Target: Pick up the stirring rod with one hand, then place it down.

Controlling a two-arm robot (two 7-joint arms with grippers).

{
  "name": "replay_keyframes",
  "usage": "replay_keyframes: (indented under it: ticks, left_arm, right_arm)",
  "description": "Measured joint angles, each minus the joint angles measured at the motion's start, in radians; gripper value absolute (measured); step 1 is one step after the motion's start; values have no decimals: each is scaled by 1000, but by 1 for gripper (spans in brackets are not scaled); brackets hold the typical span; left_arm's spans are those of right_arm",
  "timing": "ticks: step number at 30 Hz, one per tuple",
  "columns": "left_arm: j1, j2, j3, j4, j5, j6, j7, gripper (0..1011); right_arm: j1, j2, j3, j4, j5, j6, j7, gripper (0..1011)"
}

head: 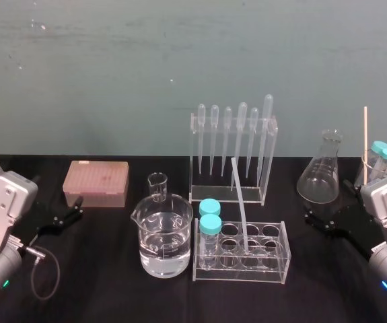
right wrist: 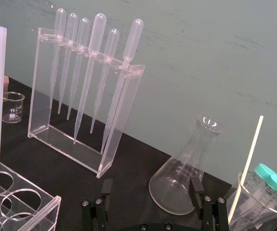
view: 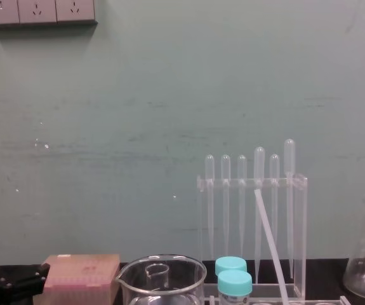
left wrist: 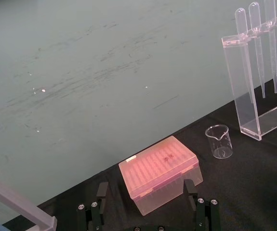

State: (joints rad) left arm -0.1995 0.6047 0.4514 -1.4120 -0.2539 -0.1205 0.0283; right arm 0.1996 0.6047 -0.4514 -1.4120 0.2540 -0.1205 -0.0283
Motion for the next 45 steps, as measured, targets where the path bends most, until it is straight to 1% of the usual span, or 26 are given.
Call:
replay_keyframes:
  ticks: [45]
  left_arm:
    - [0,0,0,0,0,0,0,1000]
  right_arm:
    - [0,0,0,0,0,0,0,1003]
